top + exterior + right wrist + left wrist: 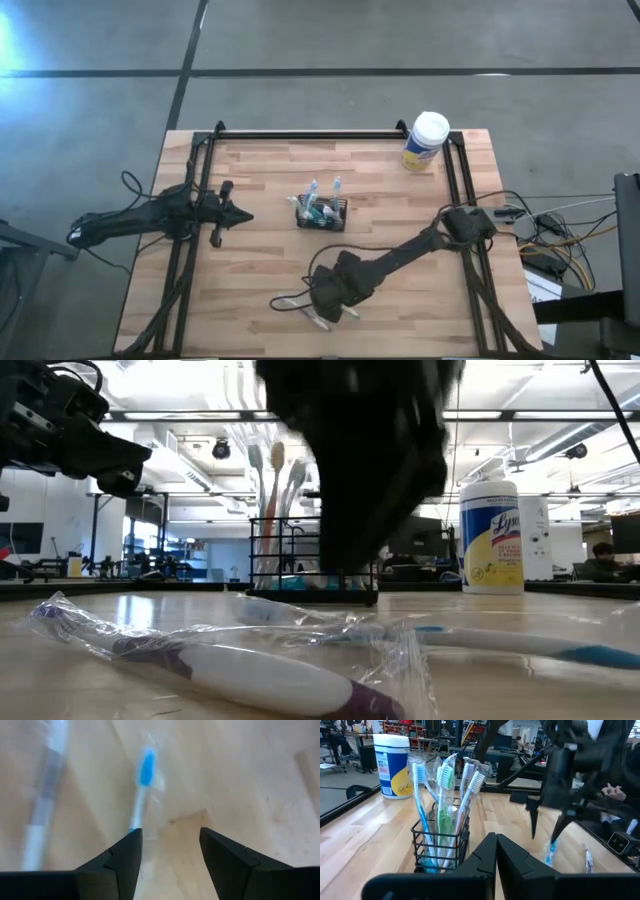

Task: Pick & Place toothbrushing station
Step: Put the blue toothbrush into the black wire organizer

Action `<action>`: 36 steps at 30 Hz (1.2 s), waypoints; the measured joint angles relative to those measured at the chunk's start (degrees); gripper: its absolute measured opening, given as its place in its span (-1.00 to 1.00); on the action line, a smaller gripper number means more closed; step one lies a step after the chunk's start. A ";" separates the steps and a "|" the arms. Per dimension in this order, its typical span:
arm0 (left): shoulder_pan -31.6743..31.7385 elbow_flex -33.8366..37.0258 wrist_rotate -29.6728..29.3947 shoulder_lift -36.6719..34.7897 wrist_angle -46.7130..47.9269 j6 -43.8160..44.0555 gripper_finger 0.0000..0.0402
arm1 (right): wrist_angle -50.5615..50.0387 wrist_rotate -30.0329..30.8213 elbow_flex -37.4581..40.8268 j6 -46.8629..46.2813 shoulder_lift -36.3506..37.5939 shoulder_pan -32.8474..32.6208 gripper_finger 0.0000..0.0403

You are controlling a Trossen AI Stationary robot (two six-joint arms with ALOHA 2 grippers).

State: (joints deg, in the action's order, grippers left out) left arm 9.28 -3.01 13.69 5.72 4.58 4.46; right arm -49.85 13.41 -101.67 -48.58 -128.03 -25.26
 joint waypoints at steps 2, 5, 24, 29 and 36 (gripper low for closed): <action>0.00 0.00 0.22 0.00 0.00 0.15 -0.93 | 0.73 -0.51 -0.21 0.08 1.76 0.00 -0.04; 0.00 0.00 0.33 0.00 0.00 0.34 -0.93 | 1.06 -1.74 -0.21 -0.21 2.54 0.02 -0.04; 0.00 0.04 0.68 0.00 -0.04 0.36 -0.93 | 3.12 -10.55 -0.13 -7.16 -1.26 1.65 0.33; 0.00 0.04 0.68 0.00 -0.09 0.41 -0.93 | 2.24 -12.03 -0.07 -11.49 -1.16 2.33 0.43; 0.00 0.04 0.68 0.00 -0.15 0.51 -0.93 | 2.02 -13.13 0.83 -11.80 -1.86 2.58 0.44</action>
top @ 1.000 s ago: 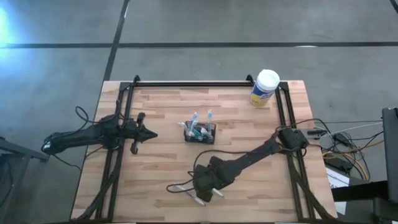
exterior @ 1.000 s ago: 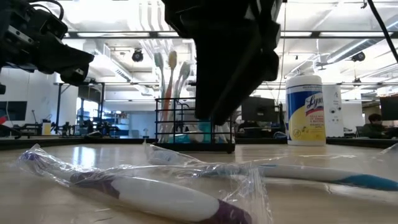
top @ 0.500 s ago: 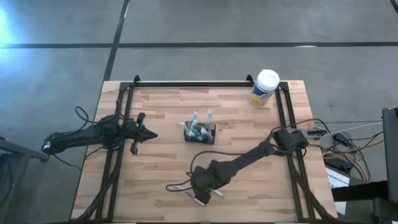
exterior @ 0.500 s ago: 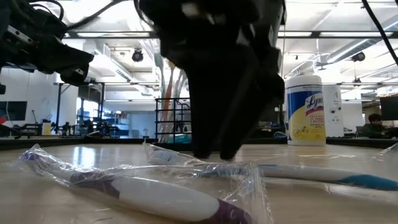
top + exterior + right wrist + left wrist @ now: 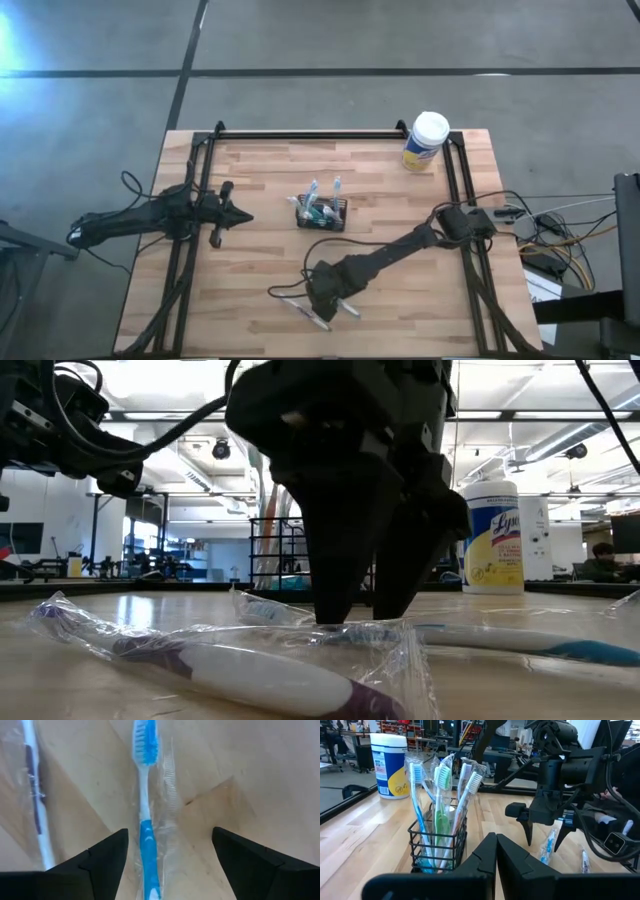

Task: Pick & Place toothbrushing station
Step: Put the blue toothbrush into the black wire organizer

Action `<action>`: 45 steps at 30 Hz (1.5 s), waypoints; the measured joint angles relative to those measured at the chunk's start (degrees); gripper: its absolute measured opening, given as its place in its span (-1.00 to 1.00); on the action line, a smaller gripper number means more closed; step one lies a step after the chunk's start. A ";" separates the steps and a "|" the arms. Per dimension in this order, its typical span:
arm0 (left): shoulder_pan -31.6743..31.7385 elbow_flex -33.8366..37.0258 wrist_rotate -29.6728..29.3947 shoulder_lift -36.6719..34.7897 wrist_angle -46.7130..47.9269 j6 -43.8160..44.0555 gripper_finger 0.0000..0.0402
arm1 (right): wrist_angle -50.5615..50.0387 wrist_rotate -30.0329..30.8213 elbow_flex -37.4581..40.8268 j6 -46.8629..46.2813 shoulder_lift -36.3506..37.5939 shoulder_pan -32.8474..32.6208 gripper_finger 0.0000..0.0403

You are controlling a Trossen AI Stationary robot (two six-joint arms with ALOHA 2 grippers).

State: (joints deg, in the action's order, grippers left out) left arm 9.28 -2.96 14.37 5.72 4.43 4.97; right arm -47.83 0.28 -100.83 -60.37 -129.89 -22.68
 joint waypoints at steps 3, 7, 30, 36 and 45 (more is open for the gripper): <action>0.00 0.02 0.01 0.00 -0.04 0.00 -0.93 | 0.01 -1.56 -0.26 1.05 -1.38 -0.03 0.42; 0.00 0.02 0.02 0.00 -0.09 0.00 -0.93 | -0.40 -2.44 -0.30 2.57 -3.09 -0.40 0.31; 0.00 0.13 -0.04 0.00 -0.72 -0.24 -0.93 | -3.27 5.56 -1.63 25.44 -0.14 -1.28 -0.92; 0.00 0.15 -0.39 0.00 -0.92 -0.10 -0.93 | 5.92 10.05 -1.21 41.93 10.49 -3.18 -0.97; 0.00 0.26 -0.49 0.02 -2.54 -0.06 -0.93 | 18.56 9.91 10.02 62.80 30.60 -4.06 -0.97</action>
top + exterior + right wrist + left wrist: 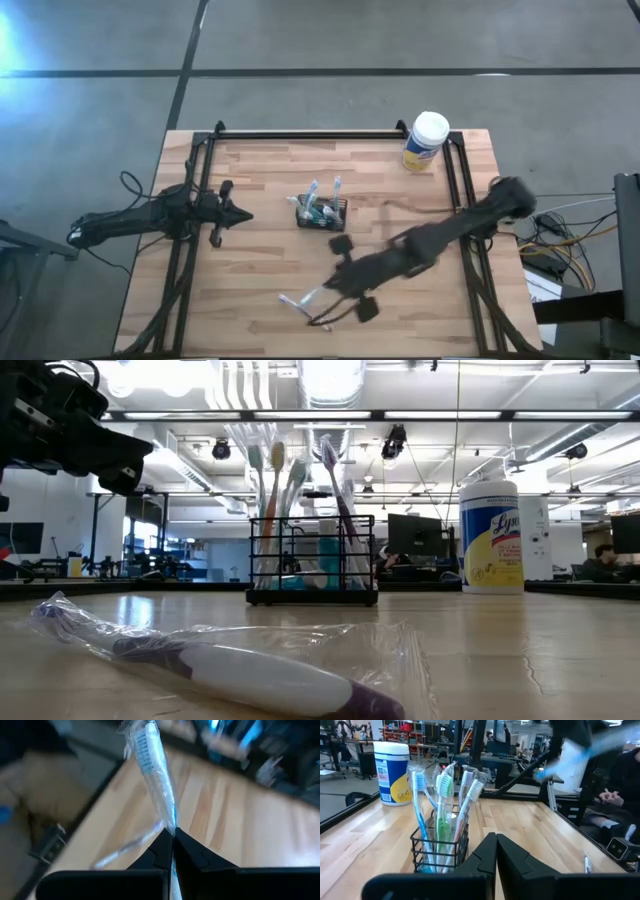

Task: Pick & Place toothbrushing station
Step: Put the blue toothbrush into the black wire organizer

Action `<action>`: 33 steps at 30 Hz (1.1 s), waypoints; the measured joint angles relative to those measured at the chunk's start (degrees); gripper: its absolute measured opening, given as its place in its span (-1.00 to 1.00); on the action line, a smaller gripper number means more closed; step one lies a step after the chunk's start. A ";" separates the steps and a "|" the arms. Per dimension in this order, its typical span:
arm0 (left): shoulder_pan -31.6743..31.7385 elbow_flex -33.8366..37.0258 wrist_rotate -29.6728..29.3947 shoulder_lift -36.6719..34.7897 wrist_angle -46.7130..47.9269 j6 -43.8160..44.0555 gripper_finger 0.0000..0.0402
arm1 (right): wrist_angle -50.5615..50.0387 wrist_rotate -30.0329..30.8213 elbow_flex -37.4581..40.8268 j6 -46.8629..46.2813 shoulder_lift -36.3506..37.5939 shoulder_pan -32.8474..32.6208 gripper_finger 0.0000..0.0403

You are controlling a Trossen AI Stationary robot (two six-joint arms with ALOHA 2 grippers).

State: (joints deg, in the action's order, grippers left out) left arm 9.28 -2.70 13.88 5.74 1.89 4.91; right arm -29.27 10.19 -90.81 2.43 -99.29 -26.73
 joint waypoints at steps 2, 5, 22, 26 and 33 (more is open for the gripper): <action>0.00 0.00 -0.05 0.02 -0.13 -0.11 -0.93 | 4.69 0.33 5.44 0.84 5.97 0.55 -0.97; 0.00 0.00 -0.55 0.02 -1.08 -0.14 -0.93 | 13.44 0.26 15.93 2.44 15.01 1.52 -0.96; 0.00 0.20 -1.92 0.02 -1.88 -0.24 -0.93 | 44.56 -3.23 59.65 0.43 53.51 2.16 -0.96; 0.01 0.20 -1.92 0.02 -1.88 -0.33 -0.93 | 45.87 -1.99 65.28 1.44 60.45 2.15 -0.96; 0.00 0.20 -1.90 0.02 -2.35 -1.38 -0.93 | 51.68 -1.00 75.49 2.48 72.55 2.20 -0.96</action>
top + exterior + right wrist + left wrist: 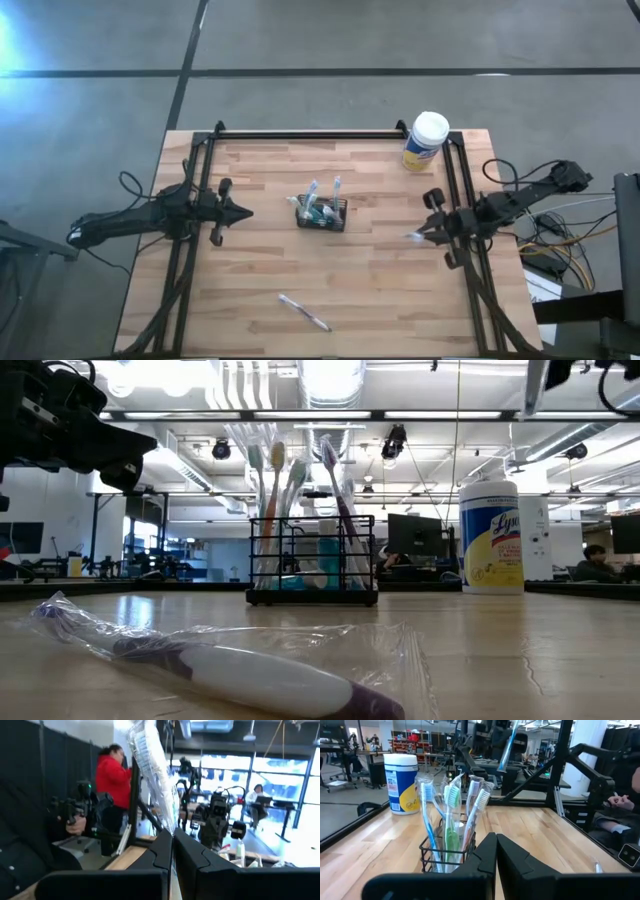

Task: Pick & Place toothbrushing station
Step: Put the blue toothbrush into the black wire organizer

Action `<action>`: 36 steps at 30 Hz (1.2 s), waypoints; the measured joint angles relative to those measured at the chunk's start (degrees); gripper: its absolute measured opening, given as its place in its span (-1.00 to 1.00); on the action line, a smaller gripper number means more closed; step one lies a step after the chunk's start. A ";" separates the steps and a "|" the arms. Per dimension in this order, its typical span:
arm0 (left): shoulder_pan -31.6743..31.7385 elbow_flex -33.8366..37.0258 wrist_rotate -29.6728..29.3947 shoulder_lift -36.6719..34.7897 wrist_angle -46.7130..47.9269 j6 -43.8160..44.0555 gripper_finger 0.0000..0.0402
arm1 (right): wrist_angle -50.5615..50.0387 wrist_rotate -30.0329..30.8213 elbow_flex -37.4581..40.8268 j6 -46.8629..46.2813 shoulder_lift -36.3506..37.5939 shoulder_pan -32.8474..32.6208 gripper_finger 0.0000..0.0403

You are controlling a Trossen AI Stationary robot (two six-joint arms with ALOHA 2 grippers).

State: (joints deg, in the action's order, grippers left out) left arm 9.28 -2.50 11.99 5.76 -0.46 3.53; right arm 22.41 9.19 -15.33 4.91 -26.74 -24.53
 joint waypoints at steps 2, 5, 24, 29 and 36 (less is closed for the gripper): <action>0.00 0.00 0.01 0.00 -0.01 0.00 -0.93 | 1.42 -0.03 2.55 0.02 2.18 -0.01 -0.96; 0.00 0.00 0.02 0.00 0.01 0.07 -0.93 | 2.05 0.01 5.88 0.00 5.31 0.00 -0.96; 0.00 0.00 -1.81 -0.01 0.05 -0.04 -0.93 | 6.21 6.92 14.81 -1.03 13.41 0.07 -0.96; 0.00 0.00 -1.91 0.00 0.05 -0.07 -0.93 | 10.77 13.92 12.99 0.42 10.57 0.74 -0.96; 0.01 0.00 -4.52 0.00 0.04 -0.15 -0.93 | 7.40 13.78 0.93 0.88 -3.19 5.34 -0.96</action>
State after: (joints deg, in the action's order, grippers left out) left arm 9.29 -2.50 7.46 5.76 -0.41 3.38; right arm 29.81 22.97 -14.39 5.79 -29.93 -19.19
